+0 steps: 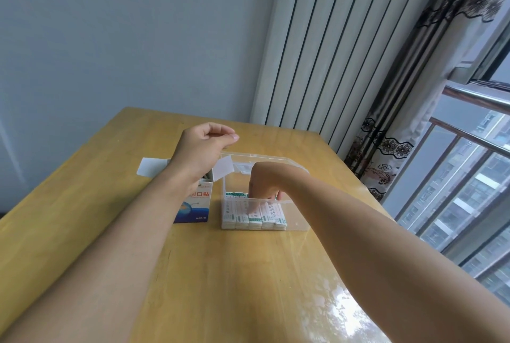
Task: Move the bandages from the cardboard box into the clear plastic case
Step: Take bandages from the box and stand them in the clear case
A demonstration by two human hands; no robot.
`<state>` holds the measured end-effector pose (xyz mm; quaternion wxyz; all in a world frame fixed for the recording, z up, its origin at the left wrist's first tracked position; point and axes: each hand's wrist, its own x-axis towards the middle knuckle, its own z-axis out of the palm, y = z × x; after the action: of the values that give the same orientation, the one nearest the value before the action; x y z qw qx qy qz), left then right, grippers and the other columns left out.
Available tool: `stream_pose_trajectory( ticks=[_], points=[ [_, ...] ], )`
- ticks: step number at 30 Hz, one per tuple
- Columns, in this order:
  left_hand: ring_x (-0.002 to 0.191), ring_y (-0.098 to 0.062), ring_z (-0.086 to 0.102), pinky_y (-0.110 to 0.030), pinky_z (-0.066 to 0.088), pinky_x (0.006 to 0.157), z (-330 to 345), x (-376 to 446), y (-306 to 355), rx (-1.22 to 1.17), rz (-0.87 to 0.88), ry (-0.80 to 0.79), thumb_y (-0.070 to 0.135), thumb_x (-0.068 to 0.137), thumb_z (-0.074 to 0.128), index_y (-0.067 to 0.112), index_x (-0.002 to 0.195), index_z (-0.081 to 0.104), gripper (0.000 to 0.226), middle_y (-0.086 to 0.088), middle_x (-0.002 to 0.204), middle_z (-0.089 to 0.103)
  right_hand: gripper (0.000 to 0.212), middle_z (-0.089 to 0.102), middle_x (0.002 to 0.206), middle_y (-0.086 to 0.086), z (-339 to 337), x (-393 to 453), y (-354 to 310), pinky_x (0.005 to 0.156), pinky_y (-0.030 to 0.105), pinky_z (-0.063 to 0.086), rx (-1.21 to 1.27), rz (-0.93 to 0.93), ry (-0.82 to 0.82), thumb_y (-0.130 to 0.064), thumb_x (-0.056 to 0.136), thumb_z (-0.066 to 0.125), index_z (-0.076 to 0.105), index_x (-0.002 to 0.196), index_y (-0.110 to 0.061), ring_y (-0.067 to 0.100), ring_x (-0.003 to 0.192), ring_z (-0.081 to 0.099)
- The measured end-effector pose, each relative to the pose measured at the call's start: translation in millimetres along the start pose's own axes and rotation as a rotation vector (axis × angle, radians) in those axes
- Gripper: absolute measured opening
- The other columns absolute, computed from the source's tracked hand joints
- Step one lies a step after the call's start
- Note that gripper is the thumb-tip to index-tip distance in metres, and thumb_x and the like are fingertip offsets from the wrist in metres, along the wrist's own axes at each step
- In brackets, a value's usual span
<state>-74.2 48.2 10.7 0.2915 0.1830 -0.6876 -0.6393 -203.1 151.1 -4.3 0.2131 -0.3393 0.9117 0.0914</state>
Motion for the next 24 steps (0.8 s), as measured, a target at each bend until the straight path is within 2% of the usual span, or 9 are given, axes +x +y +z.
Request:
stream_pose_trajectory(
  ticks=[3, 5, 8, 10, 12, 15, 18, 21, 24],
  points=[
    [0.100, -0.012, 0.070, -0.036, 0.053, 0.100, -10.3, 2.4, 4.4, -0.046, 0.008, 0.047, 0.028, 0.095, 0.069, 0.020, 0.097, 0.072, 0.009, 0.004, 0.096, 0.077, 0.034, 0.076, 0.094, 0.004, -17.6, -13.6, 2.5, 0.076, 0.031, 0.061, 0.062, -0.026, 0.057, -0.031, 0.081, 0.083, 0.075, 0.104, -0.007, 0.016, 0.078, 0.070],
    [0.100, -0.013, 0.070, -0.038, 0.052, 0.102, -24.6, 7.3, 5.7, -0.068, 0.023, 0.113, 0.034, 0.098, 0.064, 0.018, 0.098, 0.072, 0.018, 0.003, 0.096, 0.077, 0.032, 0.076, 0.086, 0.002, -42.1, -25.8, -2.3, 0.071, 0.029, 0.061, 0.075, -0.053, 0.175, -0.034, 0.080, 0.083, 0.077, 0.100, -0.009, 0.016, 0.074, 0.070],
    [0.101, -0.015, 0.069, -0.035, 0.047, 0.102, -44.0, 14.3, 0.1, -0.034, 0.034, 0.223, 0.041, 0.103, 0.053, 0.018, 0.094, 0.072, 0.031, 0.002, 0.095, 0.076, 0.026, 0.076, 0.089, 0.000, -71.5, -44.8, -26.3, 0.080, 0.032, 0.060, 0.079, -0.122, 0.429, -0.033, 0.080, 0.081, 0.078, 0.100, -0.017, 0.018, 0.083, 0.072],
    [0.103, -0.015, 0.066, -0.033, 0.042, 0.097, -48.4, 15.5, -7.1, 0.005, -0.003, 0.243, 0.047, 0.106, 0.041, 0.018, 0.094, 0.070, 0.043, 0.001, 0.097, 0.075, 0.024, 0.073, 0.094, -0.005, -72.3, -51.6, -49.8, 0.081, 0.029, 0.057, 0.132, -0.260, 0.518, -0.029, 0.081, 0.083, 0.079, 0.104, -0.022, 0.016, 0.085, 0.068],
    [0.106, -0.017, 0.063, -0.036, 0.037, 0.098, -48.6, 15.6, -14.6, -0.006, -0.079, 0.219, 0.054, 0.107, 0.030, 0.017, 0.097, 0.070, 0.055, 0.002, 0.099, 0.075, 0.027, 0.073, 0.093, -0.006, -58.9, -49.8, -69.8, 0.077, 0.028, 0.056, 0.128, -0.361, 0.477, -0.024, 0.081, 0.083, 0.078, 0.108, -0.026, 0.015, 0.083, 0.067],
    [0.108, -0.019, 0.065, -0.046, 0.037, 0.112, -50.9, 19.2, -22.3, -0.095, -0.154, 0.217, 0.061, 0.105, 0.025, 0.017, 0.100, 0.070, 0.063, 0.002, 0.099, 0.077, 0.025, 0.064, 0.085, -0.009, -35.7, -25.4, -86.3, 0.061, 0.022, 0.046, 0.003, -0.373, 0.412, -0.021, 0.087, 0.077, 0.077, 0.112, -0.024, 0.012, 0.077, 0.060],
    [0.106, -0.019, 0.066, -0.049, 0.033, 0.116, -51.1, 22.6, -26.3, -0.145, -0.184, 0.252, 0.063, 0.104, 0.024, 0.018, 0.103, 0.069, 0.064, 0.002, 0.098, 0.077, 0.021, 0.068, 0.088, -0.006, -25.7, -8.3, -93.8, 0.062, 0.023, 0.048, -0.057, -0.364, 0.399, -0.022, 0.092, 0.069, 0.077, 0.112, -0.021, 0.013, 0.076, 0.060],
    [0.104, -0.019, 0.066, -0.050, 0.033, 0.115, -50.2, 23.9, -27.1, -0.154, -0.203, 0.253, 0.064, 0.104, 0.025, 0.018, 0.107, 0.068, 0.063, 0.001, 0.098, 0.075, 0.021, 0.073, 0.097, 0.000, -22.5, -0.8, -101.9, 0.073, 0.029, 0.059, -0.069, -0.353, 0.366, -0.025, 0.093, 0.066, 0.075, 0.111, -0.017, 0.017, 0.082, 0.066],
    [0.103, -0.023, 0.066, -0.046, 0.044, 0.102, -50.1, 22.2, -25.9, -0.155, -0.226, 0.208, 0.066, 0.102, 0.024, 0.016, 0.114, 0.066, 0.067, -0.001, 0.099, 0.071, 0.022, 0.069, 0.090, 0.001, -21.1, 0.5, -110.0, 0.060, 0.026, 0.052, -0.098, -0.350, 0.385, -0.025, 0.092, 0.066, 0.070, 0.110, -0.014, 0.015, 0.073, 0.061]
  ],
)
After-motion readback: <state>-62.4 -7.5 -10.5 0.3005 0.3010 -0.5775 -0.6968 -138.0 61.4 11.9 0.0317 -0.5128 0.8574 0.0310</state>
